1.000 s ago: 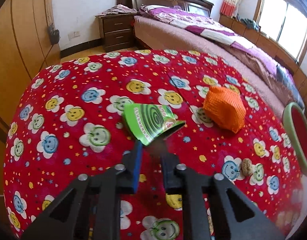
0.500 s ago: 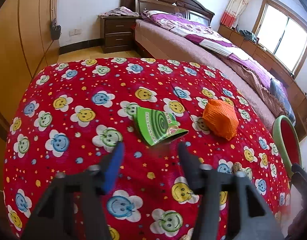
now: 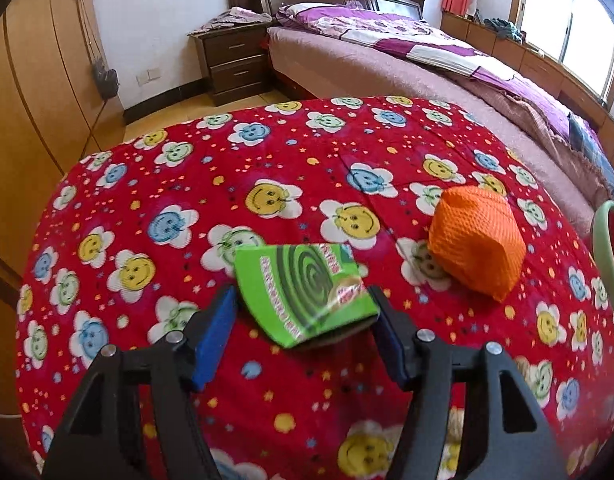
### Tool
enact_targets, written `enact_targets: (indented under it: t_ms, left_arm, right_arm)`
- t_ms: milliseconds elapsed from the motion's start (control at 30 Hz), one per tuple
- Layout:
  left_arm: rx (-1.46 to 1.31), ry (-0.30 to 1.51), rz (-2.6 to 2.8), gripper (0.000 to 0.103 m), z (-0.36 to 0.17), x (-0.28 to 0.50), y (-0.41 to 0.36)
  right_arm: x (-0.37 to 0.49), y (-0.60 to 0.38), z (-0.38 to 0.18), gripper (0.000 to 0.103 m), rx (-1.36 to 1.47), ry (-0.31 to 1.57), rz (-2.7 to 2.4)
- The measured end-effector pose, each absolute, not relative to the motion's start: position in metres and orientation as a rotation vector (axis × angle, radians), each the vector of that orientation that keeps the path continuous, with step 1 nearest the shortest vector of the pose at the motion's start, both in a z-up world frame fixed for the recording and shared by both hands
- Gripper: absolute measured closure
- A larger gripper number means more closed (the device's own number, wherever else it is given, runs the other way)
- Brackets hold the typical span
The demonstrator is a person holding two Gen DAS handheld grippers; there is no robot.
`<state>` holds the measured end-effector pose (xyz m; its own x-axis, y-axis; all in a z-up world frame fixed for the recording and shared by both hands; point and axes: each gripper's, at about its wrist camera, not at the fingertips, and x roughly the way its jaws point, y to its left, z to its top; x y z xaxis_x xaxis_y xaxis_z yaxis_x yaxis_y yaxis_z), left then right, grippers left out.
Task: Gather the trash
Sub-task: 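Grasp the green mosquito-coil packet with the left tool, then grasp the orange mesh bag with the right tool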
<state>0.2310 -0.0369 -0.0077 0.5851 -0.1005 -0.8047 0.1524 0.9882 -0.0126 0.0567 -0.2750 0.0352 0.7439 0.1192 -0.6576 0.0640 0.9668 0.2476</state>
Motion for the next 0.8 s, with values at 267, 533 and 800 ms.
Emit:
enact_targets:
  t_ms: [267, 533, 800]
  left_arm:
    - [0.058, 0.907, -0.115, 0.037, -0.01, 0.235, -0.041]
    - [0.022, 0.888, -0.102, 0.037, 0.003, 0.22, -0.019]
    - [-0.041, 0.862, 0.041, 0.037, 0.01, 0.211, 0.023]
  right_arm:
    - [0.065, -0.279, 0.029, 0.023, 0.266, 0.75, 0.038]
    - [0.071, -0.272, 0.038, 0.023, 0.256, 0.738, 0.049]
    - [0.096, -0.245, 0.043, 0.023, 0.233, 0.739, 0.084]
